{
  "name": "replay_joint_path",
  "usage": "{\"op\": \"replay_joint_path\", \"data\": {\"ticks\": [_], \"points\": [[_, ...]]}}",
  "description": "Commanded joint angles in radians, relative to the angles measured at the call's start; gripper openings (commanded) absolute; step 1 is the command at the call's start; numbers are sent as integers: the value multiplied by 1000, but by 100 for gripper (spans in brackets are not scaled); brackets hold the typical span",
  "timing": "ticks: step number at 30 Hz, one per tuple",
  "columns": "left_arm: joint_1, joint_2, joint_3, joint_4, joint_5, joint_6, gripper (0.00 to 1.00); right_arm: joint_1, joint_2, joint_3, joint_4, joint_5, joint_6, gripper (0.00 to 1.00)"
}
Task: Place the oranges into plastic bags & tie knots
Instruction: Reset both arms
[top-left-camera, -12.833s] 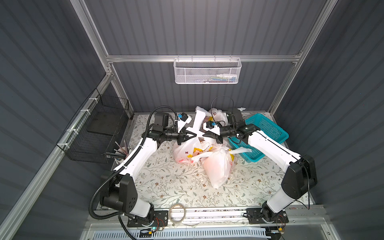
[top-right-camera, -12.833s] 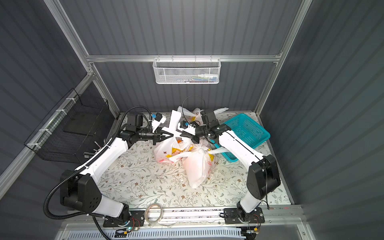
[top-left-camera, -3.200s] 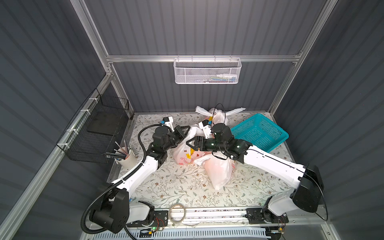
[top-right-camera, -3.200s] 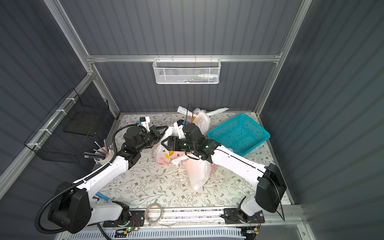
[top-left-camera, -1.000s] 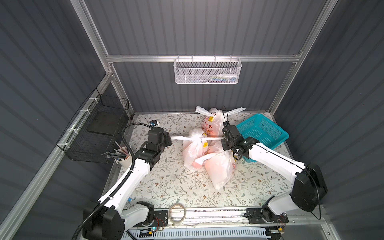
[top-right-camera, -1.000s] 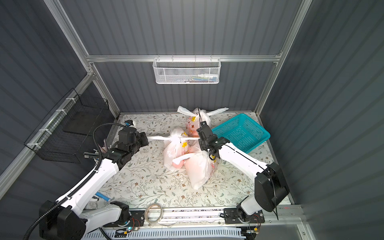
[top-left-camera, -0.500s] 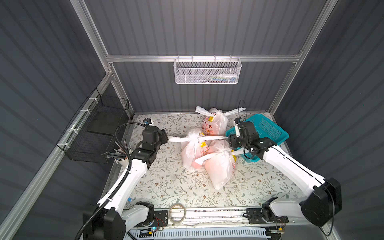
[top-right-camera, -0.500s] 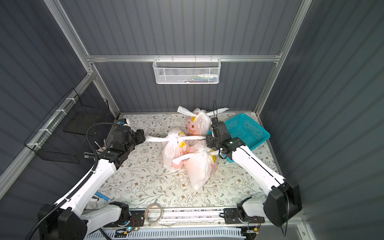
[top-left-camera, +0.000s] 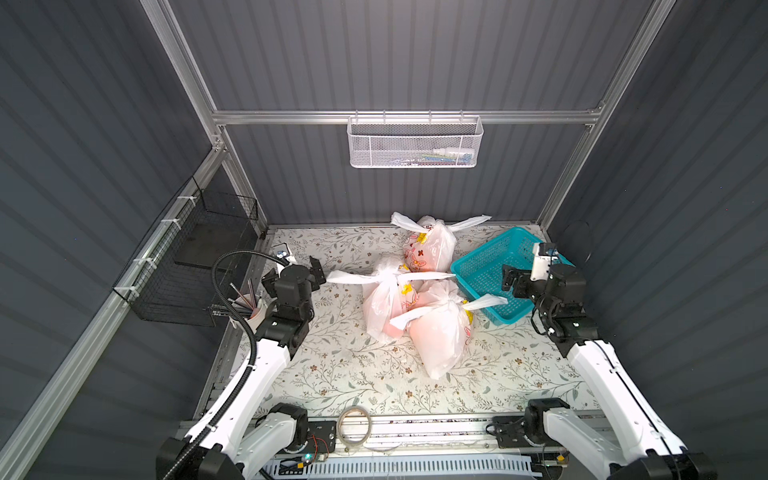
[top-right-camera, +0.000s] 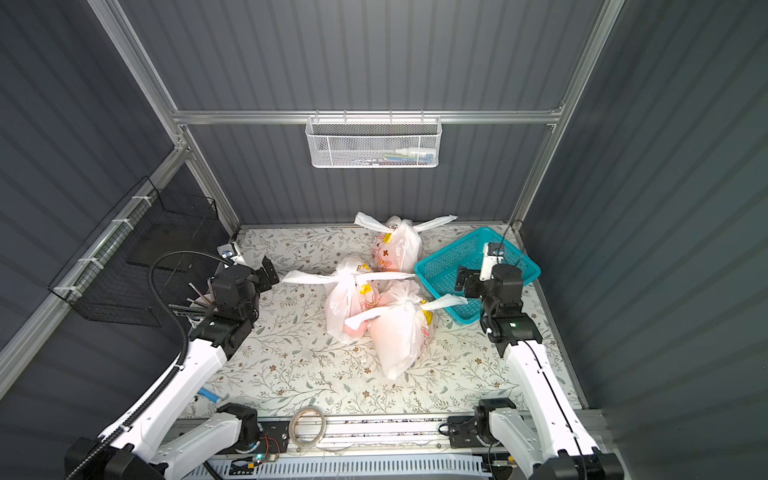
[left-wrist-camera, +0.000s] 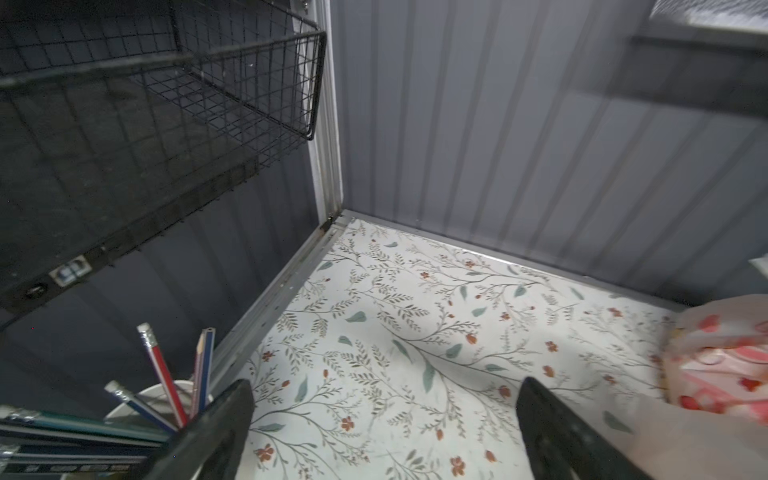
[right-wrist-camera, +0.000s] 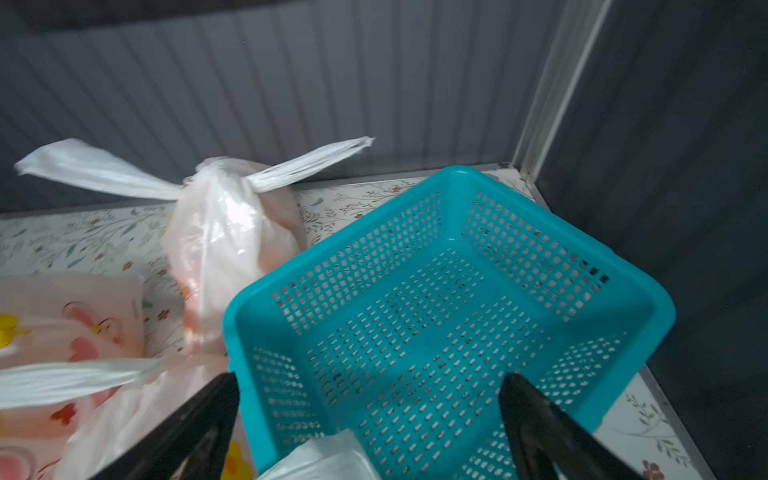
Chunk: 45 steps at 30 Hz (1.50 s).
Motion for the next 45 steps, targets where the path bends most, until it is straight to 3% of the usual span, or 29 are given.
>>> {"op": "replay_joint_path", "data": {"ticks": [1, 5, 10, 14, 20, 24, 36, 39, 45], "points": [[23, 53, -36, 146, -78, 107, 100, -102, 45, -74, 233, -86, 62, 99], [88, 128, -103, 300, -18, 147, 100, -140, 132, -141, 391, -73, 13, 99], [268, 194, -171, 377, 179, 7, 100, -165, 267, -224, 612, -60, -11, 99], [311, 252, -191, 427, 259, -2, 100, -170, 310, -217, 672, -80, -46, 99], [321, 333, -224, 543, 352, 7, 100, -173, 376, -223, 816, -134, -73, 99], [321, 361, -229, 550, 384, 28, 100, -173, 331, -176, 603, -105, -68, 99], [321, 369, -267, 559, 447, 55, 100, -166, 250, -246, 608, -145, -54, 99], [321, 356, -283, 559, 446, 68, 100, -151, 254, -280, 656, -160, -20, 99], [321, 362, -299, 592, 492, 93, 100, -97, 404, -399, 984, -148, -51, 99]]}}
